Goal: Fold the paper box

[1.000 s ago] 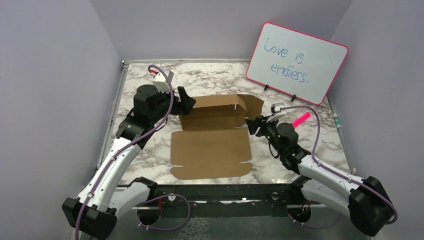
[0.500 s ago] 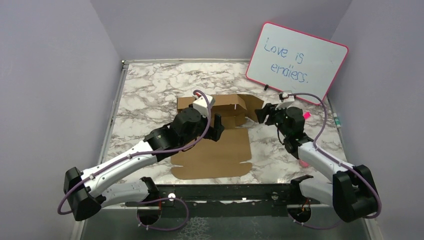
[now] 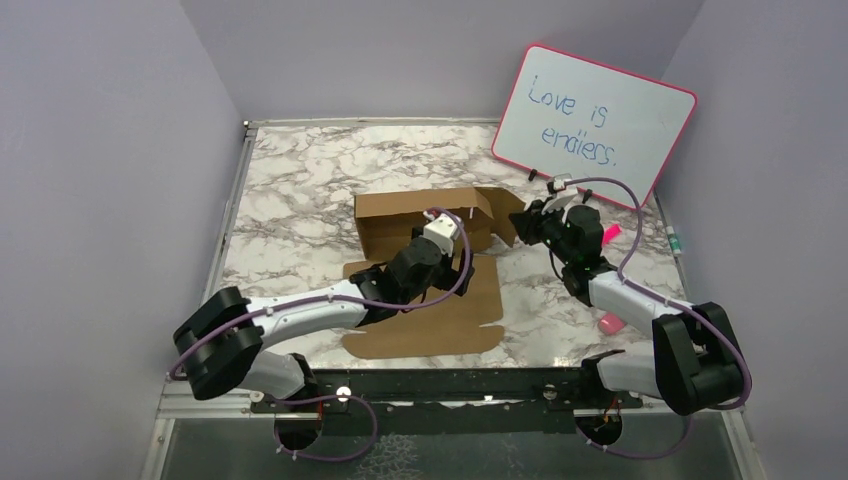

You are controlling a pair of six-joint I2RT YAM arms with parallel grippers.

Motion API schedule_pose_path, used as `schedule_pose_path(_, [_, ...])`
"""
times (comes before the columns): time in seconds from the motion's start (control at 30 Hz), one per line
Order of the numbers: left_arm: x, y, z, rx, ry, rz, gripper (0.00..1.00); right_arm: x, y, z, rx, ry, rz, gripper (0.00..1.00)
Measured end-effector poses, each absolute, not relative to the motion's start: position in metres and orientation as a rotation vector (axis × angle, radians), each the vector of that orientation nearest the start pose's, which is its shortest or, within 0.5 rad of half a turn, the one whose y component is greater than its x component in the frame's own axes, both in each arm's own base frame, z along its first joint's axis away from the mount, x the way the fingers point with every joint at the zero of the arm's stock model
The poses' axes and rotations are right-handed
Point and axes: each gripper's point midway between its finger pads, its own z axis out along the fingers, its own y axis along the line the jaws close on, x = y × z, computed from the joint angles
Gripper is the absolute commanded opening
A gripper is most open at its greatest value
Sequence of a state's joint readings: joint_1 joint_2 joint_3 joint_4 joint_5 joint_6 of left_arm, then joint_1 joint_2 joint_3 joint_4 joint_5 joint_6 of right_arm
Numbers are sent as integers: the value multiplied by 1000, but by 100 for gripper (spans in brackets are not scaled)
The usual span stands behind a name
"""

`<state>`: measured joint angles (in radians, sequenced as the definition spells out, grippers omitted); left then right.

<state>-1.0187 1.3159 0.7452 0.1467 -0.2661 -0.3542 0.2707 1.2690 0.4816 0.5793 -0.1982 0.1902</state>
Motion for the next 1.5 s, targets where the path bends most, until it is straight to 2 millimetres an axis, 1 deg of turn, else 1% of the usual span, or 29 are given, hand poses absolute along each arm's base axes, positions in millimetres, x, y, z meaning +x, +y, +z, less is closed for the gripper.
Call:
schedule_pose_path(0.1, [246, -335, 140, 504, 1949, -605, 87, 361, 147, 144, -250, 1785, 517, 7])
schedule_pose_path(0.23, [256, -347, 131, 526, 1908, -589, 88, 357, 153, 147, -309, 1770, 538, 1])
schedule_pose_path(0.33, [262, -354, 119, 544, 1896, -560, 89, 353, 158, 148, -350, 1759, 560, 1])
schedule_pose_path(0.4, [266, -358, 106, 567, 1900, -528, 90, 351, 161, 148, -376, 1754, 578, 1])
schedule_pose_path(0.57, [273, -370, 81, 599, 1891, -468, 90, 345, 169, 149, -424, 1745, 621, 1])
schedule_pose_path(0.67, [279, -374, 69, 609, 1891, -430, 89, 343, 171, 149, -443, 1741, 635, 1])
schedule_pose_path(0.77, [287, -376, 64, 601, 1882, -393, 88, 341, 172, 150, -455, 1735, 639, 1])
schedule_pose_path(0.97, [306, -370, 57, 543, 1850, -273, 83, 338, 173, 150, -473, 1730, 646, 1])
schedule_pose_path(1.03, [311, -364, 53, 522, 1849, -229, 79, 338, 174, 150, -476, 1730, 646, 1])
schedule_pose_path(1.1, [314, -360, 51, 507, 1850, -205, 73, 337, 174, 150, -477, 1729, 647, 1])
schedule_pose_path(1.17, [319, -355, 51, 477, 1852, -191, 68, 337, 174, 149, -478, 1730, 647, 1])
schedule_pose_path(1.3, [324, -350, 51, 420, 1853, -207, 64, 337, 174, 149, -481, 1731, 646, 1])
schedule_pose_path(1.5, [333, -323, 39, 333, 1897, -210, 55, 333, 176, 147, -496, 1732, 664, 1])
